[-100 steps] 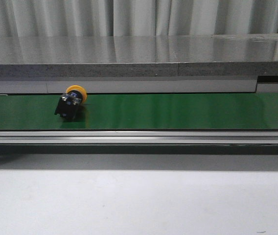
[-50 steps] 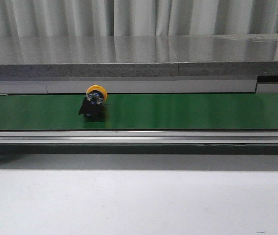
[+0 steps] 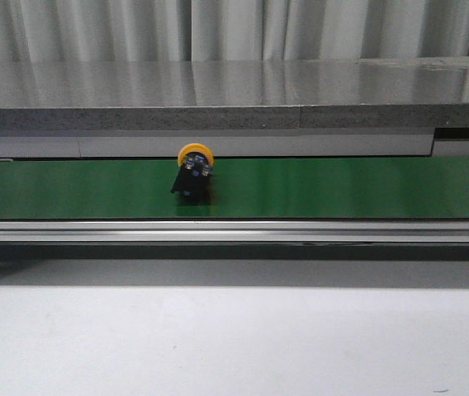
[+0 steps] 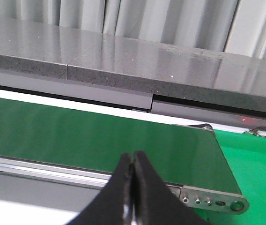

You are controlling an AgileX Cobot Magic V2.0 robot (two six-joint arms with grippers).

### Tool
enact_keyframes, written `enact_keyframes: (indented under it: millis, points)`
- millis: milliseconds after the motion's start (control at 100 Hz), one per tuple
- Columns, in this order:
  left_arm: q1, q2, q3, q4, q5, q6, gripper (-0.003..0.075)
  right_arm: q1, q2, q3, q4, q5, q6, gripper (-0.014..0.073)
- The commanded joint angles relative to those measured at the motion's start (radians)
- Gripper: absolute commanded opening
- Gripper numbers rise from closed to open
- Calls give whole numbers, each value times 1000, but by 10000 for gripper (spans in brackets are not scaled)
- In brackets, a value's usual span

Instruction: Move button from left to right

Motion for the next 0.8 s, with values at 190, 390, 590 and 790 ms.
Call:
enact_keyframes:
  millis: [190,390,590,790]
  points:
    - [-8,6,-28,-14,-87,-1,5,1,-15,-1,-7,-74,0,-68]
    - [-8,6,-28,-14,-87,-1,5,1,-15,-1,-7,-74,0,-68]
    - [-8,6,-28,-14,-87,-1,5,1,-15,-1,-7,-74,0,-68]
    - [-8,6,-28,-14,-87,-1,5,1,-15,-1,-7,-110,0,-68]
